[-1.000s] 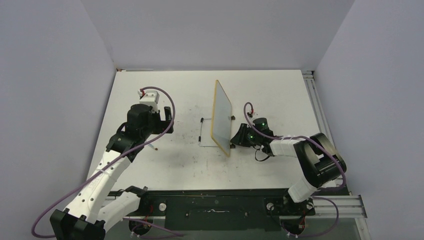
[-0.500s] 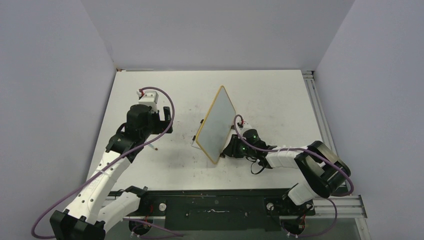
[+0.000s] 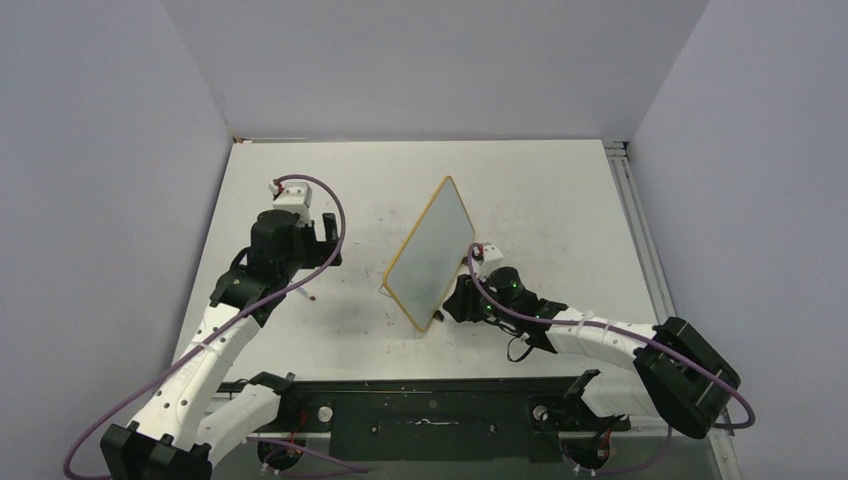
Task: Write a sentence on the whiteboard
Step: Move the whiteboard stand to the center of the board.
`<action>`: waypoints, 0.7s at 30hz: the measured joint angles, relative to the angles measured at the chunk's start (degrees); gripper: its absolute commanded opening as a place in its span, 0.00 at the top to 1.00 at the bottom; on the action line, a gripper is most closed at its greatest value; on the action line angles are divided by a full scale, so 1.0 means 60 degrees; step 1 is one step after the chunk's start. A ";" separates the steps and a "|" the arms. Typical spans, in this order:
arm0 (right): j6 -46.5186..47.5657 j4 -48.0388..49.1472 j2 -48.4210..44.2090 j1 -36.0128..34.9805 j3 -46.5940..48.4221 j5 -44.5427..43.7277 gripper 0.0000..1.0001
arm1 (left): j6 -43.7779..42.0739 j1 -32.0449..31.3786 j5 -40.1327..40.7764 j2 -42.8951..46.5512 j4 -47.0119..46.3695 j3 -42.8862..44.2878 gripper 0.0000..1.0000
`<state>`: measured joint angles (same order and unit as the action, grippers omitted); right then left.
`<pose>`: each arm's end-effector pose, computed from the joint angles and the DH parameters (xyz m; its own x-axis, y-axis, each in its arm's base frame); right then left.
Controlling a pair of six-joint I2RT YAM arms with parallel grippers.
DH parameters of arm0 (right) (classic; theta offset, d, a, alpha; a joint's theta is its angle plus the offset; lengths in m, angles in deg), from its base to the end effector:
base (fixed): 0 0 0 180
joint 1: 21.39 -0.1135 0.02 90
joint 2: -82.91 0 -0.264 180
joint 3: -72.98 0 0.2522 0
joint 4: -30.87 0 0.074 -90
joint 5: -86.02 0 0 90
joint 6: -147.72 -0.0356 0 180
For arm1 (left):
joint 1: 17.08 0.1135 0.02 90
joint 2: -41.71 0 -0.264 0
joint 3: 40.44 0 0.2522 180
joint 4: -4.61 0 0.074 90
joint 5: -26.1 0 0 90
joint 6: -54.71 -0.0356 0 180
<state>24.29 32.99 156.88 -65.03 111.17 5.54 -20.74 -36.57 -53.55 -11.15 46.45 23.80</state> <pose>0.1714 0.1716 0.1593 -0.7646 0.0216 -0.6441 -0.4302 0.7271 0.5351 0.1924 -0.0613 0.3184 -0.5083 -0.0822 -0.8572 0.0563 0.9901 -0.1284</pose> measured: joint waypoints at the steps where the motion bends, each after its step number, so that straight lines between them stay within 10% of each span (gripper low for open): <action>1: 0.0229 -0.0095 -0.0233 -0.0015 -0.0015 -0.0015 0.53 | 0.0000 0.0018 0.0000 0.0000 -0.0004 0.0000 0.09; 21: 0.3384 -0.0310 0.1239 -0.1475 0.0648 -0.0769 0.58 | 0.0984 0.2018 -0.1949 0.0000 -0.0346 -0.0229 0.08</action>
<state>44.59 31.13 164.31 -73.88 115.06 0.93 -14.84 -24.46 -65.25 -11.15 44.37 22.42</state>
